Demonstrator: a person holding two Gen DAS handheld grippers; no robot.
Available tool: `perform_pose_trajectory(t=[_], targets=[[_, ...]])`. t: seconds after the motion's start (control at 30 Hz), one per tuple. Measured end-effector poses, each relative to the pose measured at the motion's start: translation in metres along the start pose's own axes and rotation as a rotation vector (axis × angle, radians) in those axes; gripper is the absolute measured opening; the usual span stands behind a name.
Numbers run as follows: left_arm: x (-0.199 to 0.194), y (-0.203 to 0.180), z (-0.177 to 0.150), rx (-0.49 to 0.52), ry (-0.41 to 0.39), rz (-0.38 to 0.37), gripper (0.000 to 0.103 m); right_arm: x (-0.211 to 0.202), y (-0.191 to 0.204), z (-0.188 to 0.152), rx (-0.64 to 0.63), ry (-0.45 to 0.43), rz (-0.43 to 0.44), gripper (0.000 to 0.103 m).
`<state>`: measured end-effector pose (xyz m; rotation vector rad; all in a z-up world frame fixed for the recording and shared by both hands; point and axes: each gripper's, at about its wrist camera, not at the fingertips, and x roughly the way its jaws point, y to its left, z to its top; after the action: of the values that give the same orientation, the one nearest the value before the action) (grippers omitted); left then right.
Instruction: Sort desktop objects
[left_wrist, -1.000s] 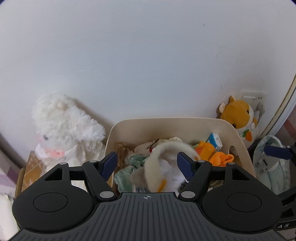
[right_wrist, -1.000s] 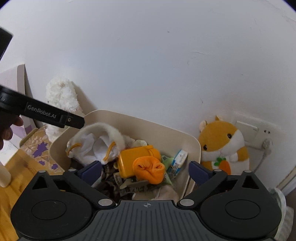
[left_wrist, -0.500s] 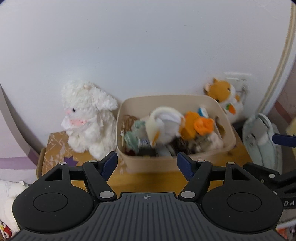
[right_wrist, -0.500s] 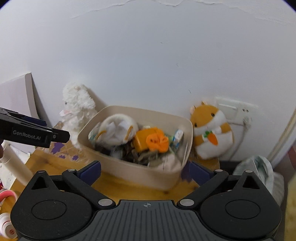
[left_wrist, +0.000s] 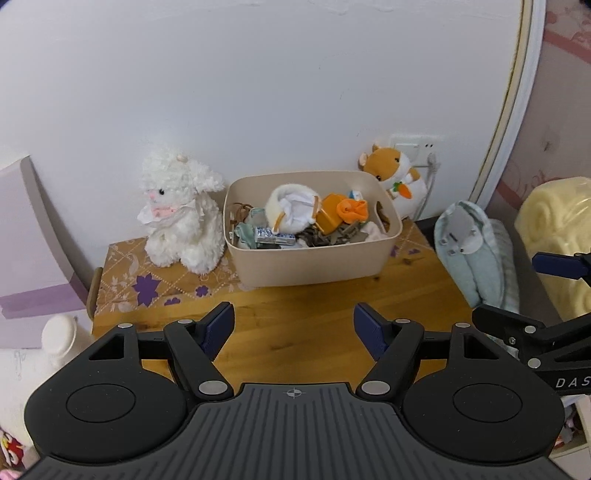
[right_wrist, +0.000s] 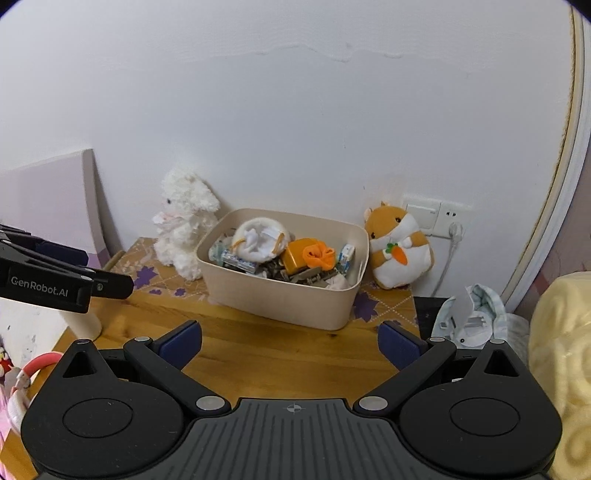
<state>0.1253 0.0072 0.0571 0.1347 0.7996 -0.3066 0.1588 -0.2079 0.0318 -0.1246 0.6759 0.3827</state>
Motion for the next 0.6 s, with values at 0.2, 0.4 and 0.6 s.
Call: perform_pose_trajectory(t=[0.2,0.4,0.6], targets=[[-0.043,0.002,-0.024,-0.008,-0.035,0.017,0.073,-0.043,0.007,-0.016,-0.013,-0.019,-0.004,0.103],[-0.080,0.007,-0.045,-0.007,-0.058,0.024,0.073,-0.078,0.010,-0.032,-0.017,-0.030,-0.010,0.103],[-0.106,0.010,-0.065,-0.008,-0.055,0.010,0.073,-0.103,0.016,-0.047,-0.034,-0.025,-0.013,0.103]])
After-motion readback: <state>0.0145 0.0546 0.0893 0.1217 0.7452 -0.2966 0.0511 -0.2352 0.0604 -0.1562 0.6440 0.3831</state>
